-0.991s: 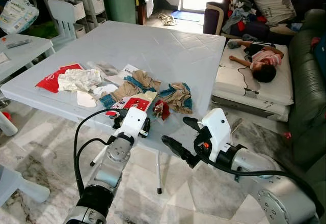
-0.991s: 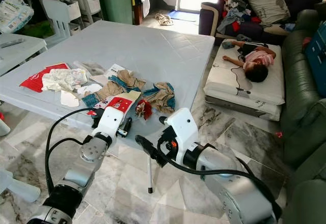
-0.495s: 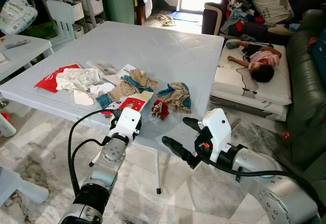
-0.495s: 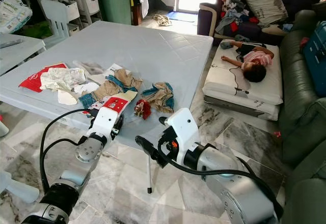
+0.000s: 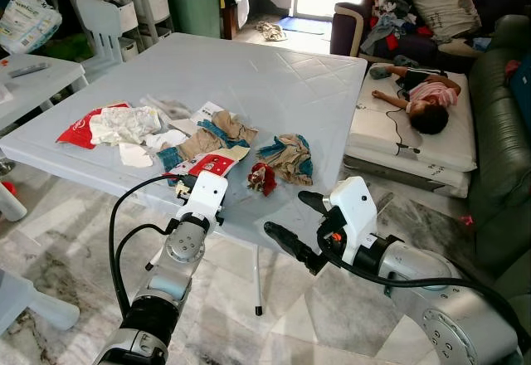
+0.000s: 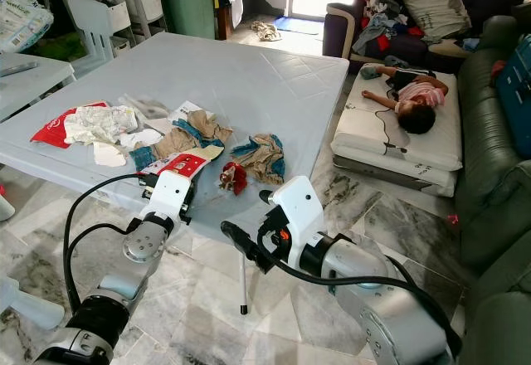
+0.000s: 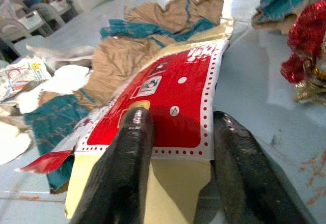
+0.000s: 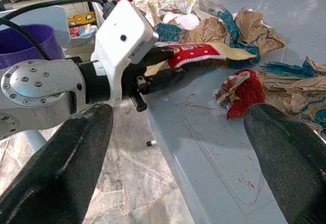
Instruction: Picking trash to rubbish bin
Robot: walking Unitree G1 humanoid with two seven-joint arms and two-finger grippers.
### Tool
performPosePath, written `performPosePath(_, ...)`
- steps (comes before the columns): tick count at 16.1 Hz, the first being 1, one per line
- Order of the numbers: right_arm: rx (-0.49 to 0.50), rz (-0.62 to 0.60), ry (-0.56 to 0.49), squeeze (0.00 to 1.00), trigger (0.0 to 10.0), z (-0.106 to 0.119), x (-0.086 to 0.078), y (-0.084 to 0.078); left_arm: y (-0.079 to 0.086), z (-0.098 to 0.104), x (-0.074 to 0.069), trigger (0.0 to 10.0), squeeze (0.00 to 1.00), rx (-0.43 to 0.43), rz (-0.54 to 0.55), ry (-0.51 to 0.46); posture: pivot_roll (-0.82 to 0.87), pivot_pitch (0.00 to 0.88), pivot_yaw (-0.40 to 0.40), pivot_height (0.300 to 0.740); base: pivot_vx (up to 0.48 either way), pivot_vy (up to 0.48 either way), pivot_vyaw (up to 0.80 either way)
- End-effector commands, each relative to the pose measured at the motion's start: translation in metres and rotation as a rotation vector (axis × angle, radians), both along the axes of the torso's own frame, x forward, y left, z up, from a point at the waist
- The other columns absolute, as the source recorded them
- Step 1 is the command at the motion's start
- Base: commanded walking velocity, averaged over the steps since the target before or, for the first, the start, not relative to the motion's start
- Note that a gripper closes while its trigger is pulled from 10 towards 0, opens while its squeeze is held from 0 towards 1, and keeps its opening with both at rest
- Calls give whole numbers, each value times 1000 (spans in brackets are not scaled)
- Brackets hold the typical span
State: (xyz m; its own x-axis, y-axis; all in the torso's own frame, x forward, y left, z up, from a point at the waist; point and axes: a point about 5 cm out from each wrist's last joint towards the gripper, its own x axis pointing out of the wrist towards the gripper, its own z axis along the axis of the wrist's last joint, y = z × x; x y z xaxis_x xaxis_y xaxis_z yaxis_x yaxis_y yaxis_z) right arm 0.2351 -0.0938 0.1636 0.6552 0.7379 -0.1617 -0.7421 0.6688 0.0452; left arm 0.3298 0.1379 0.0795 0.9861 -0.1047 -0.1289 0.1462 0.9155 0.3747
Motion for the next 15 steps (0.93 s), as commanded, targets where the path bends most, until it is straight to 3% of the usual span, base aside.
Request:
performPosePath(1,-2,11,-14,0,10000,4,0,1,2,7,4,0,0,0,18,-36,-40,0,-43,740,0,0,0)
performPosePath(4,-1,4,-18,0,10000,4,1,1,4,20,7,0,0,29,41,-133,-40,0,-43,740,0,0,0)
performPosePath(11,3,-27,-28,0,10000,3,4,-1,15,39,8,0,0,57,132,-264,-34,0,-41,740,0,0,0)
performPosePath(15,6,-44,-40,0,10000,3,8,-1,13,50,7,0,0,55,137,-319,-27,0,-40,740,0,0,0)
